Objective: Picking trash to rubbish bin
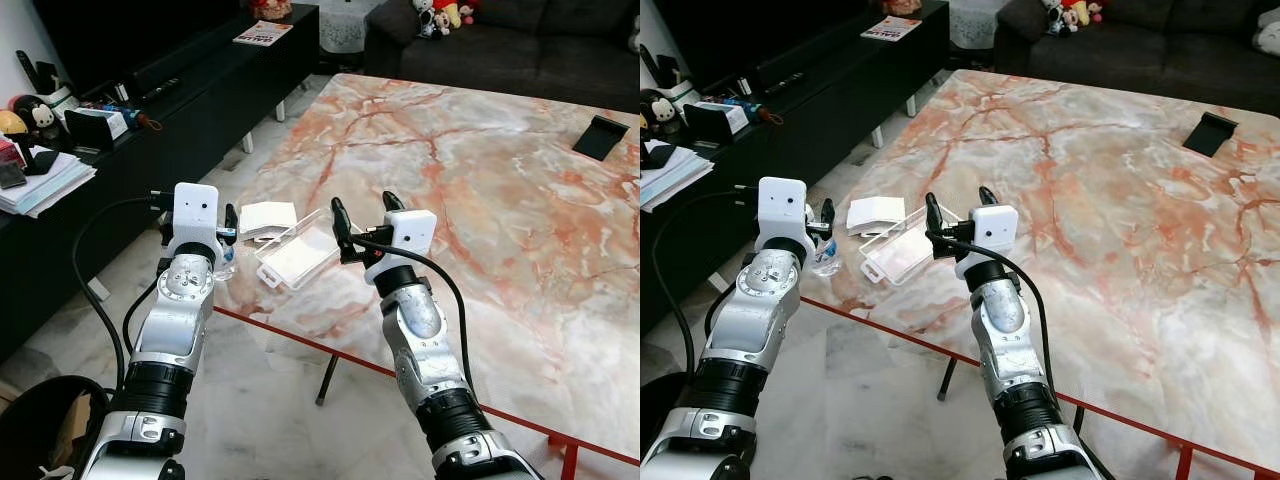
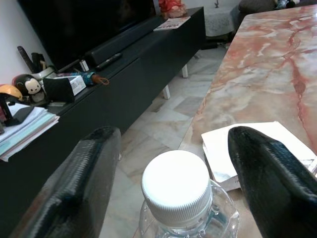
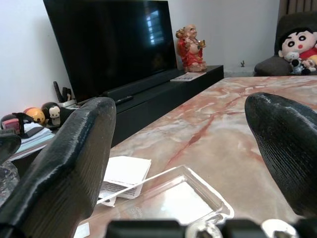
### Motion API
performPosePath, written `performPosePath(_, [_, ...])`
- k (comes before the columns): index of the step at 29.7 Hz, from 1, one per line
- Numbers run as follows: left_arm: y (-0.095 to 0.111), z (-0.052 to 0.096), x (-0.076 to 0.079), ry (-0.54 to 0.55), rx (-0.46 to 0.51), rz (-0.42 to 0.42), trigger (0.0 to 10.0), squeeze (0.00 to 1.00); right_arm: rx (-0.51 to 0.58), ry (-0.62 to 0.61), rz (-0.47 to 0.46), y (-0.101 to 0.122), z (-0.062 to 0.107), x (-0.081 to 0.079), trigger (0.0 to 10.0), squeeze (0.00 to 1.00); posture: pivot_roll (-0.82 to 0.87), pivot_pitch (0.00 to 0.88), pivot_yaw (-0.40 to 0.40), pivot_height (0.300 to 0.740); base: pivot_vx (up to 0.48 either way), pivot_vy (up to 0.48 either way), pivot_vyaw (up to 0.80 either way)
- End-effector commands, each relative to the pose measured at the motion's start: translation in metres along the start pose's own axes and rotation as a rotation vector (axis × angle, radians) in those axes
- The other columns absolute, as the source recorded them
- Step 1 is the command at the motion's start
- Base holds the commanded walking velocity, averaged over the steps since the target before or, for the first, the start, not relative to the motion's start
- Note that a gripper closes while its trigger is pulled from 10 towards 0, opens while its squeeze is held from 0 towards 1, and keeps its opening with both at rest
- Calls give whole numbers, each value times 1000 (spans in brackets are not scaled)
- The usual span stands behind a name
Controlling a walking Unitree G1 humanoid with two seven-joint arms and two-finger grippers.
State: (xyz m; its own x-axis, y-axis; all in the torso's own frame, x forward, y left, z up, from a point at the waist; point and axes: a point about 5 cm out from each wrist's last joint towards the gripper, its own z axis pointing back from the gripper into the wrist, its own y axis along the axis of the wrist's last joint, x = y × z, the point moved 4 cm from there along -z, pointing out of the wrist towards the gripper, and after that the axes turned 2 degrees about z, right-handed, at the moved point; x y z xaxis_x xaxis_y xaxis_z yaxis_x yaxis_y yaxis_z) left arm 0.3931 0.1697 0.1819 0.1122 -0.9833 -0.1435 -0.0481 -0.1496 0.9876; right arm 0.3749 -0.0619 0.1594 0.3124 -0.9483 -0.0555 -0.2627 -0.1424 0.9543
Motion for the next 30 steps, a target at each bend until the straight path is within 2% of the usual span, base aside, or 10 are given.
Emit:
performPosePath(1, [6,-3,-3,11,17,-4,0,0,-2,4,0,1,-2,-1,10000,0,-88,83,13,740,0,0,0])
performPosePath(10, [6,-5,-5,25,15,-13,0,0,-3,4,-1,1,-3,-2,10000,0,-87,82,15,740,0,0,0])
performPosePath(23, [-5,-5,-6,43,-46,-25,0,0,0,2,1,2,-4,-1,10000,0,-90,70,20,740,0,0,0])
performPosePath(30, [3,-5,-6,41,-1,0,0,0,0,3,2,2,-4,-1,10000,0,-87,58,21,740,0,0,0])
